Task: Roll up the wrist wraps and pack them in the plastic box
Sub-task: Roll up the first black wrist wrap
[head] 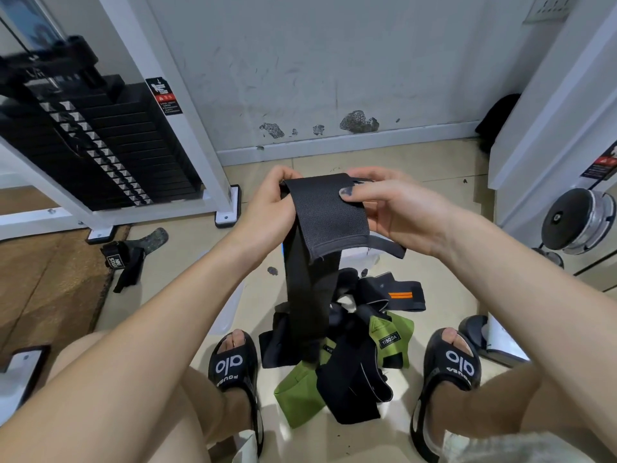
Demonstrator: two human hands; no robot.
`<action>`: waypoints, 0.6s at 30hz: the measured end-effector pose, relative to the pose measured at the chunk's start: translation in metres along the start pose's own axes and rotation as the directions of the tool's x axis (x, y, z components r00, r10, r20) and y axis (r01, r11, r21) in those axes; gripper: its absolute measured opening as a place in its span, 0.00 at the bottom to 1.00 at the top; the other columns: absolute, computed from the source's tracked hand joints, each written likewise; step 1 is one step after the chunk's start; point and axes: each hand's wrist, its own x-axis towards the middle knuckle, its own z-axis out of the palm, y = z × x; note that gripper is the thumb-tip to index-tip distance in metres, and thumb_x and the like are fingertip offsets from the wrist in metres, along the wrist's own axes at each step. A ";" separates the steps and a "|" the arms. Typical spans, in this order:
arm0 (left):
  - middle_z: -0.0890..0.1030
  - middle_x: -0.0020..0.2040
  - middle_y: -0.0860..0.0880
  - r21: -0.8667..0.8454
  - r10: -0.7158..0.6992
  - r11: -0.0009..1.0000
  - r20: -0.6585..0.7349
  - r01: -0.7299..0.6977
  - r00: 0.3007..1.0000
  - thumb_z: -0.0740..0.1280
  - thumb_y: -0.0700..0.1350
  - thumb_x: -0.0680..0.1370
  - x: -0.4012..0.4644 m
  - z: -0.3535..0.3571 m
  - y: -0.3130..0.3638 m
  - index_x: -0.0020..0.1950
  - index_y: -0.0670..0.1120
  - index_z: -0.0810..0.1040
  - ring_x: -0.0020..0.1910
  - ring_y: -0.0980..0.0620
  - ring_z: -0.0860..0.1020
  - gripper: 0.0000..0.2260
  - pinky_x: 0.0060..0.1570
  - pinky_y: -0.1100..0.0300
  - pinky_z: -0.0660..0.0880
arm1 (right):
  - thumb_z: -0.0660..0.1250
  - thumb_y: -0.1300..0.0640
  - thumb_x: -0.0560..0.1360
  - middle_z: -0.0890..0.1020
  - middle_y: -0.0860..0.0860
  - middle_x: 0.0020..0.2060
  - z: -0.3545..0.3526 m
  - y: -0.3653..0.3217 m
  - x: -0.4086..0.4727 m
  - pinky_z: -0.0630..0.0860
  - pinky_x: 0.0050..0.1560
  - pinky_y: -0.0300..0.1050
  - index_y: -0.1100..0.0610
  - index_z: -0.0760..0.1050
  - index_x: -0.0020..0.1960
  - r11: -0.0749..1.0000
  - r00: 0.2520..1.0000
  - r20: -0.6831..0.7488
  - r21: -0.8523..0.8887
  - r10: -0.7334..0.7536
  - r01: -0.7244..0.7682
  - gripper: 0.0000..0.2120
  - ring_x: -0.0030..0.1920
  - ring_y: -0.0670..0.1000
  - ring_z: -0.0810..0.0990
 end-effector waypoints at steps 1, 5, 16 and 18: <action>0.80 0.41 0.56 0.019 0.003 1.000 0.013 -0.003 1.000 0.67 0.44 0.83 0.000 0.000 0.000 0.51 0.50 0.74 0.36 0.60 0.77 0.03 0.37 0.65 0.73 | 0.68 0.71 0.77 0.86 0.53 0.45 0.000 0.001 0.001 0.82 0.40 0.40 0.60 0.73 0.66 1.000 1.000 -0.015 -0.002 -0.017 0.017 0.19 0.42 0.48 0.86; 0.81 0.45 0.56 -0.010 -0.040 0.999 0.047 0.040 0.998 0.66 0.47 0.83 0.001 0.003 -0.001 0.51 0.53 0.75 0.41 0.61 0.79 0.02 0.41 0.64 0.73 | 0.68 0.73 0.76 0.84 0.55 0.47 0.002 0.004 0.004 0.83 0.43 0.41 0.63 0.73 0.67 0.998 0.997 -0.060 0.007 -0.056 0.057 0.21 0.43 0.50 0.86; 0.84 0.55 0.54 0.000 -0.057 0.998 0.026 0.057 0.998 0.66 0.53 0.82 0.005 0.001 -0.005 0.54 0.57 0.78 0.58 0.50 0.82 0.04 0.65 0.44 0.77 | 0.71 0.72 0.74 0.80 0.55 0.45 0.005 0.010 0.002 0.81 0.42 0.40 0.60 0.74 0.62 0.985 0.985 -0.136 -0.146 -0.109 0.089 0.19 0.39 0.49 0.84; 0.84 0.56 0.49 0.028 -0.024 0.999 0.007 0.024 1.000 0.65 0.52 0.83 0.007 -0.001 -0.004 0.55 0.53 0.79 0.61 0.44 0.81 0.05 0.65 0.39 0.76 | 0.71 0.73 0.75 0.80 0.56 0.47 0.007 0.009 0.002 0.81 0.39 0.38 0.61 0.72 0.65 0.992 0.985 -0.142 -0.093 -0.095 0.082 0.21 0.38 0.48 0.85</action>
